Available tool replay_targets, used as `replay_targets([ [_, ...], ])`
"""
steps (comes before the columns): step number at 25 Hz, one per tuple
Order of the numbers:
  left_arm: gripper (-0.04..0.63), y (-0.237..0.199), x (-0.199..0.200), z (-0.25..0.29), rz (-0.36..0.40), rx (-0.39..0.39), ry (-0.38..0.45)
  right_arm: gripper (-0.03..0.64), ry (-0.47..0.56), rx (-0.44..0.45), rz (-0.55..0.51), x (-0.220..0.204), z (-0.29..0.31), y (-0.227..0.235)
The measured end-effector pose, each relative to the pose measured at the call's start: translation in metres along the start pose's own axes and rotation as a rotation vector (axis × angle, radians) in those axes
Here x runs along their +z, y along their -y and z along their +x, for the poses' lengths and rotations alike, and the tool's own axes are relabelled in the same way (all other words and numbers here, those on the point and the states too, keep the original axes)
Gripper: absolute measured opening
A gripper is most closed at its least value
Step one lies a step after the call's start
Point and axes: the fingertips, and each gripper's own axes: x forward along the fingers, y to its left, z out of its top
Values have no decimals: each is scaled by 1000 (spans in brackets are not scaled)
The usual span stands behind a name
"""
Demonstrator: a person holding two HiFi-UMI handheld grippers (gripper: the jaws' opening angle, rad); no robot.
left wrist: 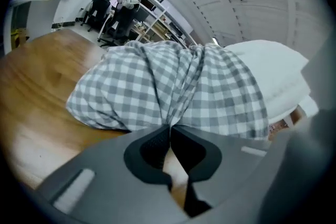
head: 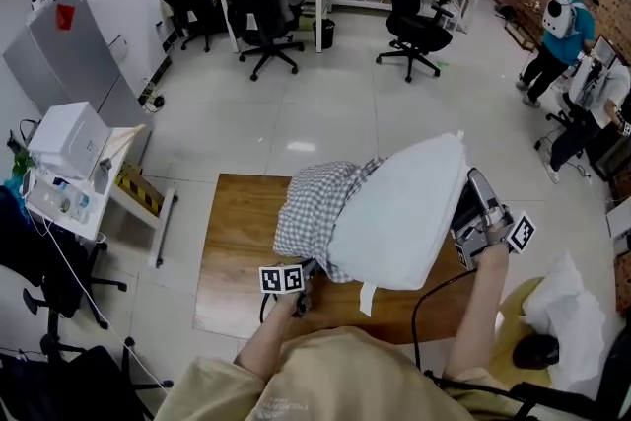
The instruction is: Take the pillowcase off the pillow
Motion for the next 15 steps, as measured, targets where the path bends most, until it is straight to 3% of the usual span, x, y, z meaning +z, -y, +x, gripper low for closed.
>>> replay_targets([
  [3,19,36,20,-23,70,-52,-22,0,-5,80,-1,-2,2,-13],
  [5,179,57,38,-52,170,-25,-42,2,-61,117,-33,-6,10,-28],
  [7,254,80,68,-84,243,-9,10,2,-141,129,-79,-15,15,-42],
  [8,275,92,86,-95,267,-24,51,2,-178,133,-104,-21,16,-48],
  [10,415,117,125,-100,307,-96,115,2,-227,153,-141,-29,12,-60],
  [13,431,151,187,-68,352,-163,144,2,-246,180,-171,-32,4,-72],
  [14,374,160,206,-51,360,-156,135,2,-254,181,-183,-33,2,-74],
  [15,270,168,224,-33,363,-153,121,2,-263,177,-190,-35,0,-74],
])
